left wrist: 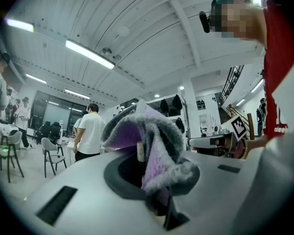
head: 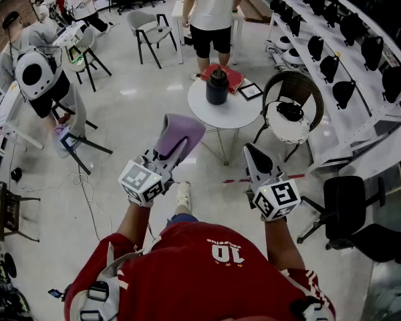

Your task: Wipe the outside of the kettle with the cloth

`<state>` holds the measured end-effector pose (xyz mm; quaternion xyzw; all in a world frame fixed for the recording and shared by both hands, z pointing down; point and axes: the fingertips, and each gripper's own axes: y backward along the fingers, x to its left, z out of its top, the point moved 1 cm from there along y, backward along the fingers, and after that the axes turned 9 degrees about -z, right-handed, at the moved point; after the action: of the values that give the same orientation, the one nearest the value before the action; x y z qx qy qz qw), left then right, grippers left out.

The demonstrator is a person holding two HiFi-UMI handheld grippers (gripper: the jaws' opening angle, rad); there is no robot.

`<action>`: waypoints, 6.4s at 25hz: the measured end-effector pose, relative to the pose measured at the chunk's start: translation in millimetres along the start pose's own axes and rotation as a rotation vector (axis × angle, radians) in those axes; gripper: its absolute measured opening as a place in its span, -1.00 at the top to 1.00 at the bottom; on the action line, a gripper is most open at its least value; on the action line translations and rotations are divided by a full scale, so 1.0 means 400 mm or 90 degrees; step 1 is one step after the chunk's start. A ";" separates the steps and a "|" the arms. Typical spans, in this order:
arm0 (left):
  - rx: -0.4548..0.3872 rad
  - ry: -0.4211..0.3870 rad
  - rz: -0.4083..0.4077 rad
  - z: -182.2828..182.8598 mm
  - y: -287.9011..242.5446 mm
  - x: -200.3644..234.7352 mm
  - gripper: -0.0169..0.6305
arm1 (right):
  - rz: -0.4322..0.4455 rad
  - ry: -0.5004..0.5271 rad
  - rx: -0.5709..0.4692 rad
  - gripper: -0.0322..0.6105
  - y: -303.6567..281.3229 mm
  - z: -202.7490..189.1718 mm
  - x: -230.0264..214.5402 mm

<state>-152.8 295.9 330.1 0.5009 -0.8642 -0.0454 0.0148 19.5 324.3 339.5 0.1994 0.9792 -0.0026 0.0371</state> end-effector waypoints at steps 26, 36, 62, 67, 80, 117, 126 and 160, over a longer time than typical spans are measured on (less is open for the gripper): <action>0.021 0.014 0.045 -0.047 -0.049 0.113 0.81 | -0.023 -0.003 -0.026 0.81 -0.089 -0.001 -0.084; 0.020 0.024 0.058 -0.057 -0.114 0.252 0.81 | -0.016 -0.005 0.000 0.85 -0.230 0.006 -0.138; 0.019 0.047 0.030 -0.049 -0.264 0.870 0.81 | 0.001 0.014 0.013 0.85 -0.839 0.074 -0.170; 0.030 0.053 0.021 -0.075 -0.267 0.971 0.81 | -0.035 0.014 0.024 0.85 -0.913 0.071 -0.178; 0.075 0.061 -0.005 -0.183 -0.339 1.089 0.81 | -0.082 0.020 0.059 0.85 -0.999 0.024 -0.216; 0.240 0.014 0.124 -0.569 -0.886 1.129 0.80 | 0.003 -0.018 0.073 0.85 -0.998 -0.047 -0.722; 0.271 0.041 0.138 -0.660 -0.951 1.138 0.80 | 0.015 -0.029 0.087 0.85 -1.017 -0.069 -0.780; 0.231 0.082 -0.141 -0.582 -0.983 0.886 0.80 | -0.075 -0.039 0.067 0.85 -0.963 -0.034 -0.636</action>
<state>27.1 -220.5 518.0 0.5890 -0.7952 0.1419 -0.0253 101.5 -129.4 368.3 0.1428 0.9862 -0.0622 0.0566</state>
